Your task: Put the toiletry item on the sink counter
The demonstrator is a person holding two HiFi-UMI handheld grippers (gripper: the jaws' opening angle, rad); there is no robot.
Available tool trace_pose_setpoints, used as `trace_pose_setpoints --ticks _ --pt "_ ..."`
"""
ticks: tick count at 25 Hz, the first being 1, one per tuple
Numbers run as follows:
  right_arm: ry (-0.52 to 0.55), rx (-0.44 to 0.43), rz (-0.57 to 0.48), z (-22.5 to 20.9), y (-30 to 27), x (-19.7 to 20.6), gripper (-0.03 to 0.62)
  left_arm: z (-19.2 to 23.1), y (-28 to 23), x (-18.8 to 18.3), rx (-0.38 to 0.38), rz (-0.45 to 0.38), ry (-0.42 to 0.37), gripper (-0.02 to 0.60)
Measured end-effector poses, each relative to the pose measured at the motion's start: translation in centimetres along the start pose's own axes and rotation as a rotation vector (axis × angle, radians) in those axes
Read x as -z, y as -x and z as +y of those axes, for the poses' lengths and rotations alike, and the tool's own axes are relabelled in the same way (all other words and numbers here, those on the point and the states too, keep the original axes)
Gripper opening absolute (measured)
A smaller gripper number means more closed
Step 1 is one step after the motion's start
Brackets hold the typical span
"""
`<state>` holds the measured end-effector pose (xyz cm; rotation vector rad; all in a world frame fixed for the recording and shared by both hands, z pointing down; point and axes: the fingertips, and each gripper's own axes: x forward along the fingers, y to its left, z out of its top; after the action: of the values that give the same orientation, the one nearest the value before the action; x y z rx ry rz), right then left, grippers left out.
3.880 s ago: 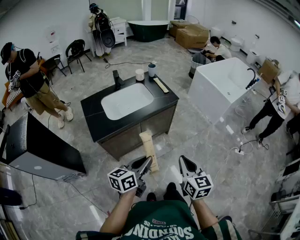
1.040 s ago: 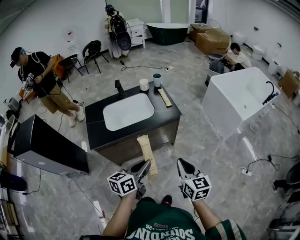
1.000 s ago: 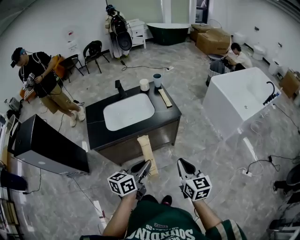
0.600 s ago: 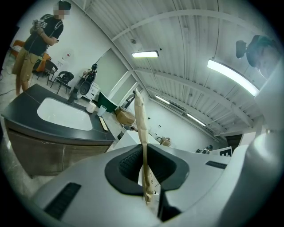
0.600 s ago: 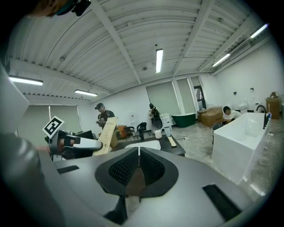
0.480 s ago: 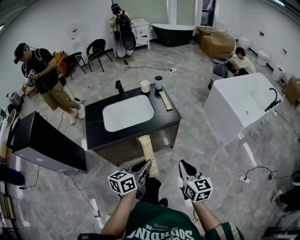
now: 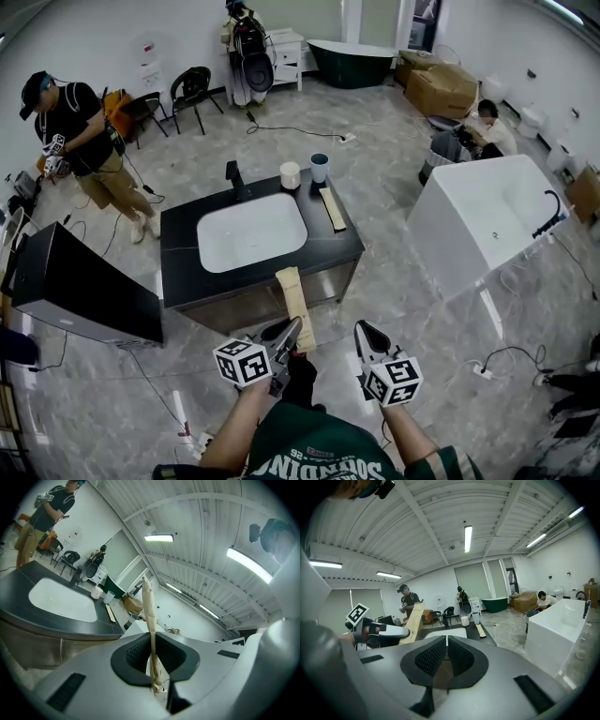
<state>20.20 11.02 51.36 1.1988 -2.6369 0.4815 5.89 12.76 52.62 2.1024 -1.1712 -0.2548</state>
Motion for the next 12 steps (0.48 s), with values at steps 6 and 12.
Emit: trace_pose_setpoints --ticks 6,12 --pt "-0.003 -0.015 0.018 -2.4 -6.4 -2.0 0.043 4.0 -4.6 -3.5 0.009 -0.012 0.036 0.035" --pt "-0.005 -0.027 0.039 -4.4 -13.2 -5.1 0.043 7.5 -9.2 -7.4 0.016 0.002 0.067 0.034"
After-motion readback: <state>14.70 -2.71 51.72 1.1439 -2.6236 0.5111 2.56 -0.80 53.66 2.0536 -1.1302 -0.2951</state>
